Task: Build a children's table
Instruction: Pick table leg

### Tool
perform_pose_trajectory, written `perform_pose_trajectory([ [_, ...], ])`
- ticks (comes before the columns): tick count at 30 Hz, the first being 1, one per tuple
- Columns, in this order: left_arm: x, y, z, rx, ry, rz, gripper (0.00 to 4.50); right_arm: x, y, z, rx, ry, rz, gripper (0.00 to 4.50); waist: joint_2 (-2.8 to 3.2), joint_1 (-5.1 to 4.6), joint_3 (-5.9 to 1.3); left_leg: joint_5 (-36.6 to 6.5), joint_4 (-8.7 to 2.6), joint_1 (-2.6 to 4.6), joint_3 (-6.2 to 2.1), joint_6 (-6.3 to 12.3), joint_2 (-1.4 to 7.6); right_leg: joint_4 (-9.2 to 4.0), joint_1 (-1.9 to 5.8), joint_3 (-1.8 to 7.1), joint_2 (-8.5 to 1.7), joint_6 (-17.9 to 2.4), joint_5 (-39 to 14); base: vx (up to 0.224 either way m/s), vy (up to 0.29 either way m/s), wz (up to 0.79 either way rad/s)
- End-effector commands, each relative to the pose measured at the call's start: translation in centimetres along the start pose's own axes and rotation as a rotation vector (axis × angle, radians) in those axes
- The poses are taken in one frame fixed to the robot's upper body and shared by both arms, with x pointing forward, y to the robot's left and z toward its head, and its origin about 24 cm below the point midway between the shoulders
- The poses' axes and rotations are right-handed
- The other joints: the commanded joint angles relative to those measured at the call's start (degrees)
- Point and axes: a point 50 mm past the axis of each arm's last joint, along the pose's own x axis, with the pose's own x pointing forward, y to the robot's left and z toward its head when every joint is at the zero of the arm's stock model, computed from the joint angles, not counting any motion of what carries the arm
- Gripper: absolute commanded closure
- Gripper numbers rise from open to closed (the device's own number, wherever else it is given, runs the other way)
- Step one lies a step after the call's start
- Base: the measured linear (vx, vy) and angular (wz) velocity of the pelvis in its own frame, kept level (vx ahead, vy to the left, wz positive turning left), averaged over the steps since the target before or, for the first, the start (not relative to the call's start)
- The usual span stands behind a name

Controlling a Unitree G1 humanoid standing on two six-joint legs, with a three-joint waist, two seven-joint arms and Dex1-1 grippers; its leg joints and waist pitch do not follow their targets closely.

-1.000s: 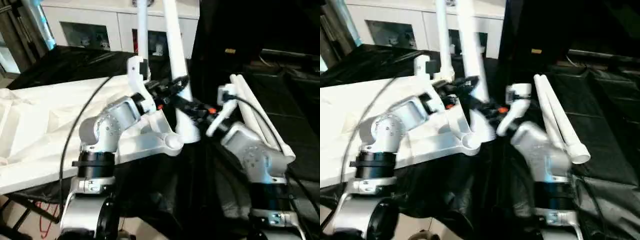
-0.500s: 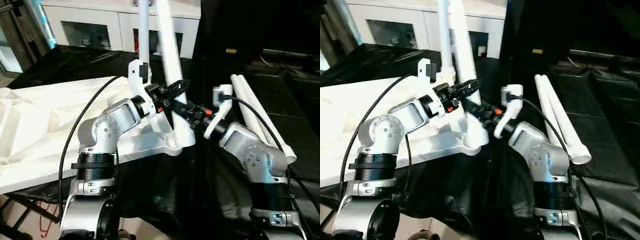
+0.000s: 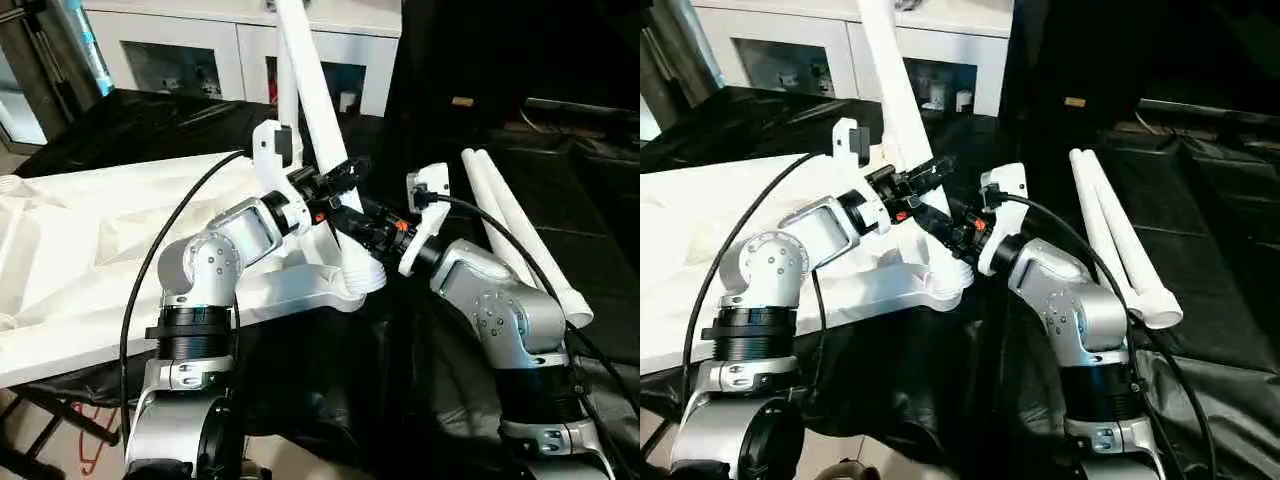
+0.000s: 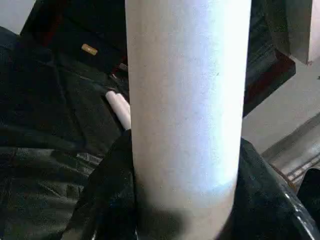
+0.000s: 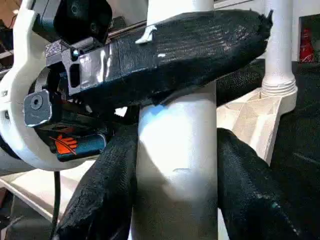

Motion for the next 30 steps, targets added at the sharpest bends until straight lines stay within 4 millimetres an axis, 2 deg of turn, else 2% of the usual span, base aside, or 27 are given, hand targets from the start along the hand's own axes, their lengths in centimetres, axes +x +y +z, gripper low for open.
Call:
perform_pose_trajectory([
  [1, 0.6, -0.9, 1.0, 0.029, -0.038, -0.019, 2.55, 0.5, 0.7, -0.6, 0.001, 0.033, 0.052, 2.65, -0.39, 0.02, -4.06, -6.74, -3.67, 0.97, -1.06, 1.46, 2.50, -4.49, 3.26, 2.59, -4.48, -10.48, -5.59, 0.000, 0.000, 0.00],
  [4, 0.6, -0.9, 1.1, 0.033, -0.044, -0.015, 2.55, 0.5, 0.7, -0.6, 0.005, 0.034, 0.056, 2.65, -0.34, 0.01, -4.04, -6.77, -3.64, 0.99, -1.04, 1.60, 2.51, -4.54, 3.21, 2.60, -4.50, -10.46, -5.69, 0.000, 0.000, 0.00],
  [6, 0.5, -0.8, 1.3, 0.058, -0.047, -0.013, 2.55, 0.3, 0.5, -0.3, 0.047, 0.029, 0.067, 1.95, -0.38, 0.01, -4.04, -6.81, -3.68, 0.98, -1.06, 1.63, 2.53, -4.55, 3.21, 2.58, -4.48, -10.36, -6.27, 0.000, 0.000, 0.00],
  [7, 0.5, -0.7, 1.3, 0.065, -0.046, -0.012, 2.55, 0.2, 0.4, -0.3, 0.050, 0.031, 0.070, 1.93, -0.40, 0.03, -4.02, -6.94, -3.69, 1.01, -1.05, 1.68, 2.48, -4.62, 3.21, 2.59, -4.44, -10.11, -6.56, 0.000, 0.000, 0.00],
  [8, 0.4, -0.7, 1.3, 0.082, -0.041, -0.017, 2.55, 0.0, 0.3, -0.3, 0.046, 0.044, 0.074, 1.87, -0.69, 0.01, -4.07, -6.69, -3.69, 1.03, -1.02, 1.75, 2.55, -4.61, 3.27, 2.61, -4.47, -10.11, -6.35, 0.000, 0.000, 0.00],
  [11, 0.2, -0.7, 1.3, 0.145, -0.008, -0.050, 2.57, -0.8, 0.0, -0.1, 0.034, 0.085, 0.101, 1.59, -0.51, 0.16, -4.10, -5.86, -3.62, 0.96, -1.07, 2.03, 2.47, -4.44, 3.37, 2.59, -4.40, -9.77, -5.24, 0.000, 0.000, 0.00],
  [12, 0.1, -0.7, 1.3, 0.163, 0.004, -0.064, 2.57, -1.0, -0.1, 0.0, 0.033, 0.093, 0.109, 1.59, -0.67, 0.14, -4.06, -5.78, -3.65, 0.93, -1.07, 2.19, 2.47, -4.43, 3.40, 2.58, -4.47, -9.70, -5.47, 0.000, 0.000, 0.00],
  [18, -0.7, -1.1, 1.2, 0.247, 0.095, -0.192, 2.57, -3.2, -0.2, 0.7, 0.058, 0.169, 0.243, 1.57, -0.63, 0.52, -4.14, -5.09, -3.50, 1.05, -0.96, 2.47, 2.61, -4.20, 3.42, 2.63, -4.54, -10.30, -4.86, 0.000, 0.000, 0.00],
  [23, -1.3, -2.7, 1.6, 0.219, 0.097, -0.369, 2.57, -3.5, -0.5, 1.3, 0.075, 0.166, 0.262, 1.57, -0.87, 0.46, -4.15, -4.86, -3.42, 0.92, -0.89, 2.28, 2.59, -4.07, 3.37, 2.50, -4.68, -12.15, -5.10, 0.000, 0.000, 0.00],
  [25, -1.7, -3.4, 1.6, 0.222, 0.114, -0.456, 2.57, -3.6, -0.4, 1.8, 0.092, 0.163, 0.290, 1.57, -0.73, 0.41, -4.16, -5.01, -3.41, 0.97, -0.89, 2.40, 2.58, -3.98, 3.36, 2.48, -4.60, -12.44, -5.17, 0.000, 0.000, 0.00],
  [30, -2.2, -4.4, 1.7, 0.197, 0.113, -0.565, 2.57, -3.9, -0.2, 1.8, 0.102, 0.192, 0.331, 1.57, -0.97, 0.35, -4.06, -5.19, -3.42, 1.01, -0.85, 2.05, 2.61, -4.09, 3.34, 2.51, -4.53, -11.59, -6.67, 0.000, 0.000, 0.00],
])
